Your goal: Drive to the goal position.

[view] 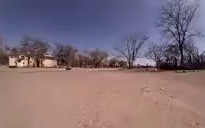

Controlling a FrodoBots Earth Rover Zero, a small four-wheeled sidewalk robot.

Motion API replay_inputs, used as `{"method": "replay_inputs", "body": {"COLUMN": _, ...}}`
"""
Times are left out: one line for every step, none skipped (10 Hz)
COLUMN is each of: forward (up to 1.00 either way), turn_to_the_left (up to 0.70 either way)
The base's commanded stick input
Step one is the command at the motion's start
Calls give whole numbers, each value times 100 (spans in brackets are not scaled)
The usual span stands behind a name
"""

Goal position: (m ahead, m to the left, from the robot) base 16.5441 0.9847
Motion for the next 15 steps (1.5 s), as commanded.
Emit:
{"method": "replay_inputs", "body": {"forward": 100, "turn_to_the_left": 0}}
{"method": "replay_inputs", "body": {"forward": 100, "turn_to_the_left": 0}}
{"method": "replay_inputs", "body": {"forward": 100, "turn_to_the_left": 0}}
{"method": "replay_inputs", "body": {"forward": 100, "turn_to_the_left": 0}}
{"method": "replay_inputs", "body": {"forward": 100, "turn_to_the_left": 0}}
{"method": "replay_inputs", "body": {"forward": 100, "turn_to_the_left": 0}}
{"method": "replay_inputs", "body": {"forward": 100, "turn_to_the_left": 0}}
{"method": "replay_inputs", "body": {"forward": 100, "turn_to_the_left": 0}}
{"method": "replay_inputs", "body": {"forward": 100, "turn_to_the_left": 0}}
{"method": "replay_inputs", "body": {"forward": 100, "turn_to_the_left": 0}}
{"method": "replay_inputs", "body": {"forward": 100, "turn_to_the_left": 0}}
{"method": "replay_inputs", "body": {"forward": 100, "turn_to_the_left": 0}}
{"method": "replay_inputs", "body": {"forward": 100, "turn_to_the_left": 0}}
{"method": "replay_inputs", "body": {"forward": 100, "turn_to_the_left": 0}}
{"method": "replay_inputs", "body": {"forward": 100, "turn_to_the_left": 0}}
